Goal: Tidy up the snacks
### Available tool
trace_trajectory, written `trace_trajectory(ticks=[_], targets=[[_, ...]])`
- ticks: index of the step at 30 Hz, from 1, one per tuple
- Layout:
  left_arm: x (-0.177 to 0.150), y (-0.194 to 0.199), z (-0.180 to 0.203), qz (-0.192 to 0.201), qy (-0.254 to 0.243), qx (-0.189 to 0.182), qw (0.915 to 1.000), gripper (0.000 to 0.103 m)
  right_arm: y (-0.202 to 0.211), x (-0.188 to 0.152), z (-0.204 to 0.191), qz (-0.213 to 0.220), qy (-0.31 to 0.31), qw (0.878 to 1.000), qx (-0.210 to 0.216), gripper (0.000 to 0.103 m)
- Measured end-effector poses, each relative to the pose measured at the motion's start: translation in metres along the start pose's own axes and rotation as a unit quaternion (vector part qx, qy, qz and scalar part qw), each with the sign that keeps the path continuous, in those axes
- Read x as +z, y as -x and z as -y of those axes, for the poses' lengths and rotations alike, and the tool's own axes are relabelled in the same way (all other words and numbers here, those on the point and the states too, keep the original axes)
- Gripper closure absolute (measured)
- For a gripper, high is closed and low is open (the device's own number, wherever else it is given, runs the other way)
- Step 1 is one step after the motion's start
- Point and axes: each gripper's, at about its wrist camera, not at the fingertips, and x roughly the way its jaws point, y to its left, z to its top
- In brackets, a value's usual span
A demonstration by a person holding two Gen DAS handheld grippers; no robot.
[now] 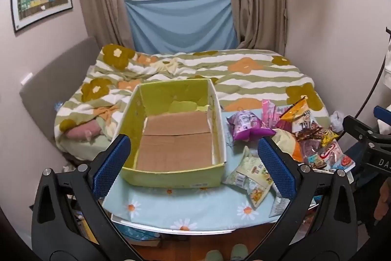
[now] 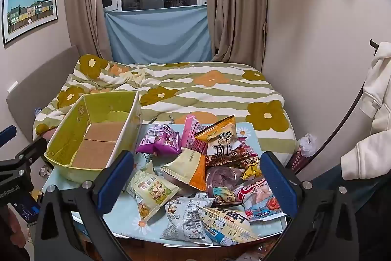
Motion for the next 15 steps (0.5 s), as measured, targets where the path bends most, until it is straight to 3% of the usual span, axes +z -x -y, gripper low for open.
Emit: trace_trajectory(ticks=[4,8,15], targets=[[-0.002,-0.002,-0.029,0.003,0.026,-0.018,0.9995,0.000,0.000,0.001,0.001,0.001,0.000,1.000,0.000,0.000],[0.005,0.000,-0.007,-0.004,-0.010,0.013,0.9999,0.000,0.002,0.000,0.000,0.005,0.004,1.000,-0.001,0.000],[0.001,0.002,0.003,-0.003,-0.008,0.024,0.9997,0.000,0.001,0.003,0.002,0.001,0.003,1.000,-0.001,0.000]])
